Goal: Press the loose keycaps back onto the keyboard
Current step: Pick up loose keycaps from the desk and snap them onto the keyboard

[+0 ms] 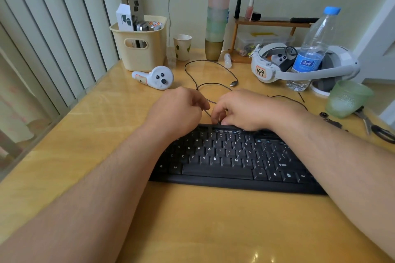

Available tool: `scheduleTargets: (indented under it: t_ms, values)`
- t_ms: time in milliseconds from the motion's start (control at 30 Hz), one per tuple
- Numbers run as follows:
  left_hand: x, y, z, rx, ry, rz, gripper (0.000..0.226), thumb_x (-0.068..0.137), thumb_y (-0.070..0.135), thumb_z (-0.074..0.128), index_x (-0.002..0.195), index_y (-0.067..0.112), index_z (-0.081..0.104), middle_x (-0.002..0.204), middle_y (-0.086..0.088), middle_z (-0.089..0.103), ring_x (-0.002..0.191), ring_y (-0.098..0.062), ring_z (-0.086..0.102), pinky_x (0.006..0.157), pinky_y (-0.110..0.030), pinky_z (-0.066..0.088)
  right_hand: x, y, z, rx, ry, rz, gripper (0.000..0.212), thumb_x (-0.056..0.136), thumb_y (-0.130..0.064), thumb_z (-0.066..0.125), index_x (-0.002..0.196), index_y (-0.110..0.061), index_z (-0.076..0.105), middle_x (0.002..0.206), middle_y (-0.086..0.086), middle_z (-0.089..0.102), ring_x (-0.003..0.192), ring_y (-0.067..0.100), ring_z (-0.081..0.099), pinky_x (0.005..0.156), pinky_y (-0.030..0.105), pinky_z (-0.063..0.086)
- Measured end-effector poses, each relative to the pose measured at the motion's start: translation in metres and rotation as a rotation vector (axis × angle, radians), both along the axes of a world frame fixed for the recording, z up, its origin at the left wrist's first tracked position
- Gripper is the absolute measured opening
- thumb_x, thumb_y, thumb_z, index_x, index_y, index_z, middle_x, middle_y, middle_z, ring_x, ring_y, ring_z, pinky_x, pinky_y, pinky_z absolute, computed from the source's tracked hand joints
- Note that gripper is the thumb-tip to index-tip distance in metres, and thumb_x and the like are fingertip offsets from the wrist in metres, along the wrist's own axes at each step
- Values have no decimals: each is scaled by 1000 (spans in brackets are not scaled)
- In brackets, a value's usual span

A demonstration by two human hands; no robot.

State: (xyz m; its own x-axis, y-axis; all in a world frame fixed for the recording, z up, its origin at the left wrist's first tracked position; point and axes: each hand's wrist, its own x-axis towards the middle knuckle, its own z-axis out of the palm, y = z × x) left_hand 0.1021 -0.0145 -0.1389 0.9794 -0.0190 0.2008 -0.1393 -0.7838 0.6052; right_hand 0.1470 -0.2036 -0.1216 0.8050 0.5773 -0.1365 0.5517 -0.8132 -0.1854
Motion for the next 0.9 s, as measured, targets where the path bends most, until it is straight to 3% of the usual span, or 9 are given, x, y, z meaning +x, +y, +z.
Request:
scheduleTargets:
  t_ms: [100,200,267,367,467,633,733,900]
  values:
    - [0,0,-1,-7,13,-17,31,92,19,53,95,40,76,100,15,74,95,-10,65,86,-38,58,-5,-5,1,120,-37,-72,25,95,-19,71,94,-44,72,95,-20,66,84,-4,58,73,24,46]
    - [1,-1,-1,-101,20,-79,23,93,25,59,100,39,76,96,13,75,90,-7,66,84,-32,56,-16,-15,3,430,-121,-214,19,94,-18,72,96,-37,76,77,-22,69,75,-4,64,69,22,45]
    - [-1,-3,2,-240,64,-137,14,96,30,65,101,36,77,94,12,76,88,-7,67,81,-28,53,-27,-18,1,645,-147,-269,19,92,-17,76,94,-36,76,77,-27,70,69,-3,66,69,22,47]
    - [-5,-5,5,-349,79,-224,10,97,36,69,97,32,78,93,8,78,95,-14,71,91,-34,57,-38,-18,-1,811,-183,-290,25,85,-14,83,92,-36,75,81,-23,72,73,2,68,77,28,56]
    - [-9,-7,6,-406,74,-268,7,96,35,73,96,30,79,93,3,79,97,-22,72,95,-41,57,-43,-18,-4,859,-228,-297,35,80,-13,87,102,-37,75,88,-16,71,79,5,69,81,34,61]
    - [-9,-8,5,-450,81,-295,11,95,38,74,97,28,79,93,4,79,96,-18,73,91,-37,58,-47,-17,-6,823,-335,-241,42,77,-8,88,108,-33,75,93,-14,68,80,5,65,72,16,54]
    - [-8,-9,5,-467,86,-297,12,96,36,74,97,26,79,91,7,79,89,-8,71,86,-28,53,-48,-15,-7,799,-371,-199,43,74,-7,89,109,-30,77,91,-12,66,78,9,65,71,20,54]
    - [-8,-9,5,-496,96,-294,12,95,36,75,93,26,80,92,4,79,93,-17,71,91,-33,53,-49,-17,-7,762,-417,-158,38,74,-6,89,104,-26,78,88,-14,66,73,9,64,70,24,54]
